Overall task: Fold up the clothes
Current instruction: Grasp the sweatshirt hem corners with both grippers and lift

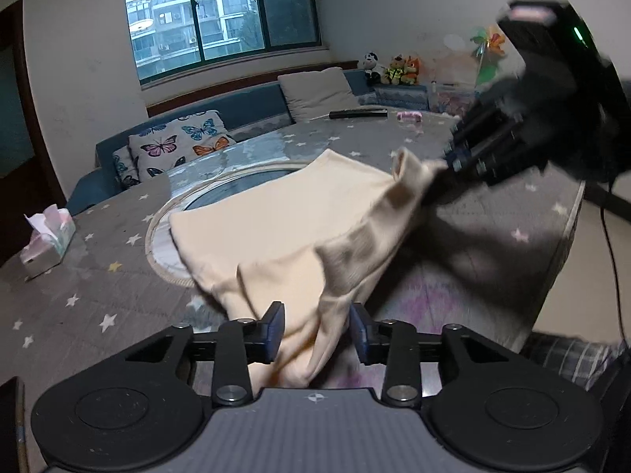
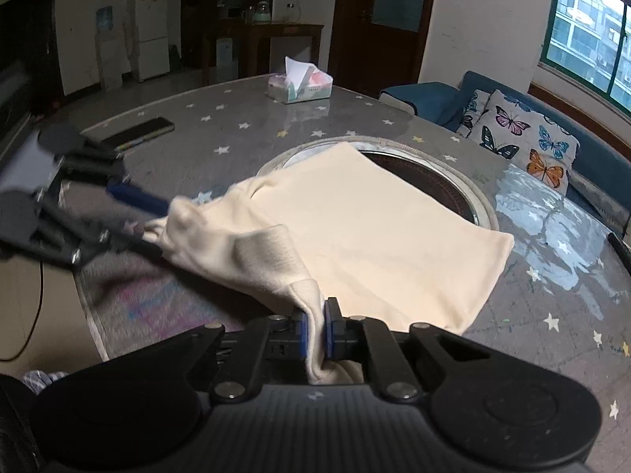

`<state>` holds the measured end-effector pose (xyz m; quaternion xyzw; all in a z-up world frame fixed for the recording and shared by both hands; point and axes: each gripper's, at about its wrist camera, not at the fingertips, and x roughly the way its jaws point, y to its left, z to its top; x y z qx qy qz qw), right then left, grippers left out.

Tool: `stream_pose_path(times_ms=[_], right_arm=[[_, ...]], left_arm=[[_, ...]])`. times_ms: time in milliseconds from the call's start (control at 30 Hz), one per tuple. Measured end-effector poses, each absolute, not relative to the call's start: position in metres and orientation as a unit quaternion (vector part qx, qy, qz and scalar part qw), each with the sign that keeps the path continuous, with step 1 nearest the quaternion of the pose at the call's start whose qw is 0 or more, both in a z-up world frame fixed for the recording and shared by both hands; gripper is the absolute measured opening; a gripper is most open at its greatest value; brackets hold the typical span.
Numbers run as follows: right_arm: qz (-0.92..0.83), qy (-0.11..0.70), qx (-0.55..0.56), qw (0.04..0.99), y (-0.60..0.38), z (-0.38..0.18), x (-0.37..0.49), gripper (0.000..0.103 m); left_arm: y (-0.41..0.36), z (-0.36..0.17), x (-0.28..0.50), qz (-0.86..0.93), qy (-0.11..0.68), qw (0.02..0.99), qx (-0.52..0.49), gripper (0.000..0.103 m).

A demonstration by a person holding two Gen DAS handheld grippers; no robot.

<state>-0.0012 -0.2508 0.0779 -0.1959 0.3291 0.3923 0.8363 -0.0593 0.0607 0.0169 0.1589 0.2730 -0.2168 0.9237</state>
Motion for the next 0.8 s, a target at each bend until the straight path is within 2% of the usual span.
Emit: stream_pose_path(times_ms=[167,433,800], right_arm=[[0.387,0.329,-0.187,0.841,-0.252,0.085,0.001,0.007],[0.38,0.329,-0.18,0.845,-0.252,0.088,0.001,0.007],[0.378,0.329,-0.181,0.846,-0.252,0.087,0.0,0.007]], left_arm=[[0.053,0.006,-0.068,-0.208,0.261,0.919,0.209,0.045],[0.033,-0.016,-0.069,-0.182,0.232,0.907,0.3,0.045],[0.024,-0.025,-0.068,-0.172,0.204,0.899,0.348,0.045]])
